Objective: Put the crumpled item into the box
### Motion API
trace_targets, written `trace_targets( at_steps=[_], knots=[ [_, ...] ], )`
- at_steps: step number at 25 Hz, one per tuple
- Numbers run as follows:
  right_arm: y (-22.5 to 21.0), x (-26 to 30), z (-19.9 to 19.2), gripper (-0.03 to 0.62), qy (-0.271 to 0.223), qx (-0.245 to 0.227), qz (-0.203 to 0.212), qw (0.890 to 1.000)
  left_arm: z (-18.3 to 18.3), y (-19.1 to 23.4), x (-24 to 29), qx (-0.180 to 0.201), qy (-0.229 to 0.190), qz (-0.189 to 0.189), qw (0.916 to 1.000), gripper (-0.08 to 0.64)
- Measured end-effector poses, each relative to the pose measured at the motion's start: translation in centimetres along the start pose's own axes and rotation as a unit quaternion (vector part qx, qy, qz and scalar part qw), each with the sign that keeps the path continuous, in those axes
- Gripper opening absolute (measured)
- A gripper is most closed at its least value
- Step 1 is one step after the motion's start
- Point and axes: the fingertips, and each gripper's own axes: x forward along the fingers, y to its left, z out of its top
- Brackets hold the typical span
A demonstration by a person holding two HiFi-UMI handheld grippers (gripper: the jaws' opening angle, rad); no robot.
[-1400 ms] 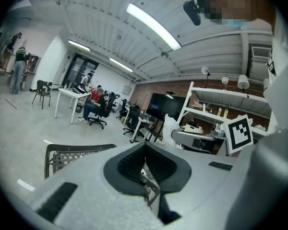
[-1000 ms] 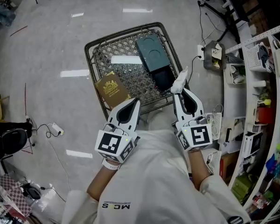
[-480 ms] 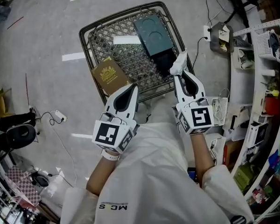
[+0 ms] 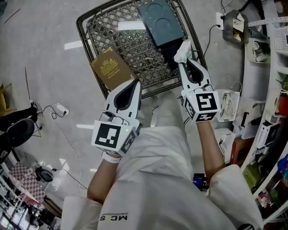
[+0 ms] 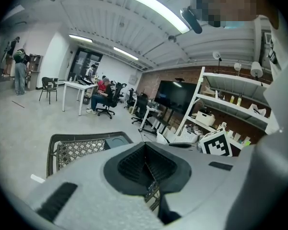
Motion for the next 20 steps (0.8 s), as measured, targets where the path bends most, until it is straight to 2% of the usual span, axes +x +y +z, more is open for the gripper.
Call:
trace_targets(
  at_steps=[9, 20],
  knots=[
    [-1.0, 4.1, -5.6, 0.074, 0.075, -0.04, 0.011, 0.996, -2.1, 1.0, 1.5, 0.021, 0.026, 0.004, 0.9994, 0.025],
    [-3.0, 8.4, -11.4, 0.074, 0.162, -0.084, 0.024, 0.983, -4.7, 1.5, 3.5, -0.022, 0.053, 0.005, 0.9983, 0.025]
  ],
)
